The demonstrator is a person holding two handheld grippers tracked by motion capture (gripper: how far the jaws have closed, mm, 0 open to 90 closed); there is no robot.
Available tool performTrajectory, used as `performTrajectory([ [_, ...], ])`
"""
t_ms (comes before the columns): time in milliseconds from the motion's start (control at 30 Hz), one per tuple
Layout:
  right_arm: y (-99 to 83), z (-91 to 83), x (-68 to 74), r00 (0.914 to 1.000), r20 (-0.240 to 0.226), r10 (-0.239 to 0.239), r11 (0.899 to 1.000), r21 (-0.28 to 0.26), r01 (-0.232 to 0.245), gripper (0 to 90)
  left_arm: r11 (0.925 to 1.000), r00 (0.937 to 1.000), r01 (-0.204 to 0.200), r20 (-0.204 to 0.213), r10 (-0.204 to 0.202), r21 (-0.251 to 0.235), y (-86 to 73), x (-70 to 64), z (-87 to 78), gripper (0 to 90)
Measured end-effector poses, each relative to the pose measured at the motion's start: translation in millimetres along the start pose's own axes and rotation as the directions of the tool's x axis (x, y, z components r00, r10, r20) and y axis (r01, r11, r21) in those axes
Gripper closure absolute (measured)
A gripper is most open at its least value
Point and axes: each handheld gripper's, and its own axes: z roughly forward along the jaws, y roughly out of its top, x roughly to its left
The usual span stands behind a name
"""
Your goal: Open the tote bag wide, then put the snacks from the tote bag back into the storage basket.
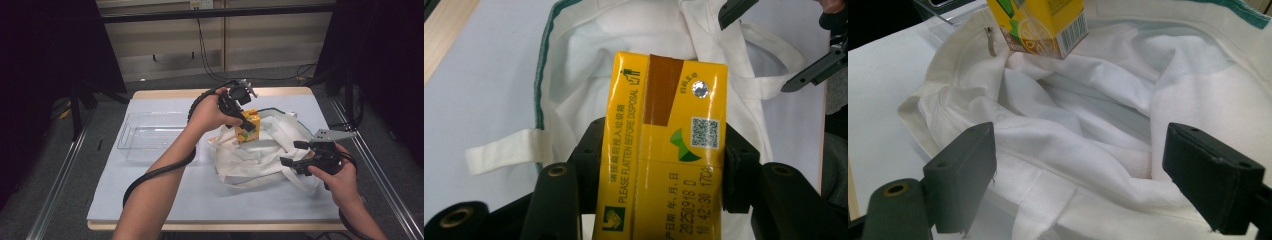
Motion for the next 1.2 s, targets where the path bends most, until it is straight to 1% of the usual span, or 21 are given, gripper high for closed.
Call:
performTrajectory([
  [33,0.1,0.1,0.0,1.0,-0.001,-0.001,1.0,0.001,0.001,14.1,1.0,1.0,0.001,-0.001,-0.001,-0.005,-0.8,0.5,-1.7,49.6],
  [67,0.4,0.1,0.0,1.0,-0.001,-0.001,1.0,0.002,0.001,13.9,0.9999,1.0,-0.008,-0.002,0.008,-0.006,-1.6,0.9,-3.4,49.7],
  [100,0.9,-0.1,0.0,1.0,0.0,-0.002,1.0,-0.001,0.002,13.8,0.9999,0.9999,-0.011,-0.001,0.011,0.0,-2.4,1.1,-5.4,49.7],
  [200,1.0,0.6,1.0,1.0,-0.004,-0.005,1.0,0.0,0.005,13.8,1.0,1.0,-0.008,0.001,0.008,-0.001,-5.4,2.1,-11.0,49.6],
  [267,0.5,1.4,1.7,1.0,-0.005,-0.006,1.0,0.003,0.006,13.8,0.9999,0.9999,-0.011,-0.012,0.011,0.0,-7.8,2.6,-14.3,49.6],
  [300,0.2,1.7,2.1,1.0,-0.008,-0.005,1.0,0.006,0.005,13.8,0.9998,0.9997,-0.017,-0.015,0.017,0.01,-9.0,3.3,-16.3,49.6],
  [400,-0.1,3.1,2.5,0.9999,-0.008,-0.008,1.0,0.012,0.008,13.7,0.9999,0.9997,-0.011,-0.02,0.011,0.008,-12.6,4.3,-20.9,49.7],
  [433,-0.1,3.3,2.6,0.9999,-0.008,-0.008,1.0,0.012,0.008,13.7,0.9998,0.9996,-0.015,-0.022,0.015,0.016,-13.5,4.9,-23.1,49.6],
  [467,0.0,3.4,2.8,0.9999,-0.008,-0.008,1.0,0.013,0.008,13.7,0.9998,0.9994,-0.016,-0.03,0.017,0.013,-14.7,5.7,-25.6,49.6],
  [500,0.1,3.7,3.4,1.0,-0.006,-0.006,1.0,0.012,0.006,13.7,0.9997,0.9994,-0.018,-0.03,0.019,0.014,-15.6,6.5,-27.2,49.6],
  [533,0.2,3.8,3.5,1.0,-0.006,-0.006,1.0,0.012,0.006,13.7,0.9996,0.9994,-0.015,-0.03,0.015,0.022,-16.5,7.1,-29.2,49.6],
  [633,0.1,3.9,3.8,0.9999,-0.009,-0.01,1.0,0.014,0.01,13.7,0.9996,0.9994,-0.011,-0.034,0.012,0.026,-19.8,9.3,-34.2,49.6],
  [733,0.6,3.9,4.3,0.9999,-0.01,-0.009,1.0,0.015,0.009,13.7,0.9999,0.9994,-0.002,-0.035,0.002,0.017,-22.6,11.5,-39.5,49.6],
  [767,1.1,3.8,4.5,0.9999,-0.011,-0.012,1.0,0.013,0.012,13.7,0.9999,0.9991,0.004,-0.042,-0.004,0.009,-23.3,11.6,-39.9,49.6],
  [833,0.9,4.0,5.4,0.9999,-0.011,-0.013,1.0,0.013,0.013,13.7,0.9998,0.9991,0.002,-0.043,-0.002,0.022,-24.5,13.0,-43.0,49.6],
  [867,0.5,4.3,5.5,0.9998,-0.011,-0.016,1.0,0.014,0.016,13.7,0.9998,0.999,0.009,-0.043,-0.008,0.015,-25.2,13.4,-43.6,49.5],
  [933,-0.4,4.4,5.4,0.9998,-0.012,-0.015,1.0,0.017,0.015,13.7,0.9998,0.9992,0.011,-0.04,-0.01,0.017,-26.5,14.1,-45.0,49.5],
  [1033,-0.1,3.9,5.4,0.9999,-0.01,-0.012,1.0,0.015,0.012,13.7,0.9998,0.9984,0.008,-0.056,-0.007,0.02,-28.4,14.3,-47.3,49.5],
  [1133,1.0,3.6,6.2,0.9998,-0.014,-0.013,1.0,0.013,0.014,13.7,0.999,0.9982,-0.01,-0.058,0.013,0.043,-30.4,16.3,-49.9,49.5],
  [1200,0.9,3.9,6.9,0.9998,-0.012,-0.019,1.0,0.013,0.019,13.6,0.999,0.9977,-0.013,-0.065,0.016,0.043,-33.1,17.3,-50.5,49.5],
])
